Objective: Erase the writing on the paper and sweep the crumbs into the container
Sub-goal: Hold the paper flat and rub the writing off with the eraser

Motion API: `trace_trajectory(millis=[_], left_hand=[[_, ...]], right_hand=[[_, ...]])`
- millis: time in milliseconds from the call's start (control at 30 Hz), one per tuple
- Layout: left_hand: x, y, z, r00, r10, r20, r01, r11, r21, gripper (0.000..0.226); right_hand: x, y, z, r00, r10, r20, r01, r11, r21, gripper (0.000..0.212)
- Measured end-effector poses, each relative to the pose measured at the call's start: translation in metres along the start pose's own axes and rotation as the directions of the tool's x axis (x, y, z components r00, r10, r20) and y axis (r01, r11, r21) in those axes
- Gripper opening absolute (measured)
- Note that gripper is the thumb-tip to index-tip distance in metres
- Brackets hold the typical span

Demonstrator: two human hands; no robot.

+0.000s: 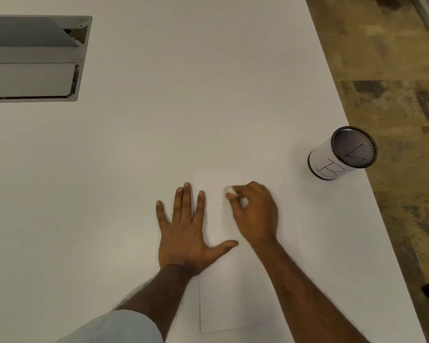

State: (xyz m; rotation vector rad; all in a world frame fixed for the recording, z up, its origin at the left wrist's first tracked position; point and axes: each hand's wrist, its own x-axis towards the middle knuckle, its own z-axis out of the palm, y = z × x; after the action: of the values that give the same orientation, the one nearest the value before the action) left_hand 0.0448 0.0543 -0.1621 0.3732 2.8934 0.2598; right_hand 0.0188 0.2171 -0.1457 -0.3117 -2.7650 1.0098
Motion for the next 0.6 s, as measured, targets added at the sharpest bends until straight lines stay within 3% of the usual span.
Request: trace_trajectory(millis=[167, 333, 600], left_hand=[[0.0, -0.001, 0.002, 1.0, -0.003, 0.003, 0.003, 1.0, -0.001, 0.122], [0.0, -0.001, 0.002, 1.0, -0.001, -0.013, 0.001, 1.0, -0.01, 0.122], [0.001, -0.001, 0.003, 1.0, -0.001, -0.012, 0.001, 1.0, -0.029, 0.123]], right_hand=[[0.013, 0.012, -0.009, 0.987, 0.112, -0.112, -0.109, 0.994, 0.027, 0.01], [-0.009, 0.003, 0.0, 0.999, 0.026, -0.024, -0.025, 0.997, 0.073, 0.011], [0.001, 0.009, 0.001, 0.999, 0.014, -0.046, -0.009, 0.995, 0.099, 0.014]])
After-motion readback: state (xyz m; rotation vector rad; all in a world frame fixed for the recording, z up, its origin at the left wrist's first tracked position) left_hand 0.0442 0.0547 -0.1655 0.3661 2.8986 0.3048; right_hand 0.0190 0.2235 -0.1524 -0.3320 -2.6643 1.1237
